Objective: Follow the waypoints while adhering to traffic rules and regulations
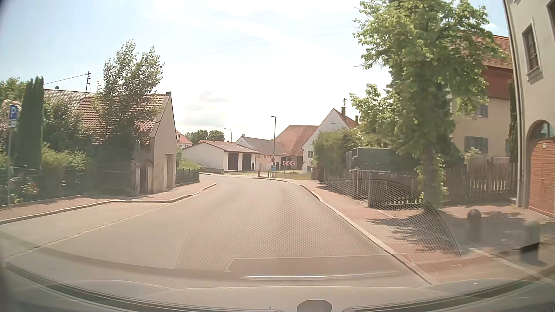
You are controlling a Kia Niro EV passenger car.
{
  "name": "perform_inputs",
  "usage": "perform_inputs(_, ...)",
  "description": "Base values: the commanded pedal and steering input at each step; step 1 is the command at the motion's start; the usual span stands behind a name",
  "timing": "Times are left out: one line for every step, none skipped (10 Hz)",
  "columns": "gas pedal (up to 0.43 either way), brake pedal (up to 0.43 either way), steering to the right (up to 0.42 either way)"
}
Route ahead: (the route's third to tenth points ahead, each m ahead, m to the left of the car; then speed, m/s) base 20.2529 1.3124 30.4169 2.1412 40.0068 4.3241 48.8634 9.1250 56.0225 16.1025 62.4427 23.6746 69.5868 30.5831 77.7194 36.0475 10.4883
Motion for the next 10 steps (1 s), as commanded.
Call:
perform_inputs(0.000,0.000,-0.002)
perform_inputs(0.000,0.000,-0.002)
perform_inputs(0.000,0.000,-0.001)
perform_inputs(0.000,0.000,-0.001)
perform_inputs(0.000,0.000,-0.001)
perform_inputs(0.000,0.000,-0.002)
perform_inputs(0.000,0.000,-0.002)
perform_inputs(0.000,0.000,-0.002)
perform_inputs(0.000,0.000,-0.003)
perform_inputs(0.000,0.000,-0.004)
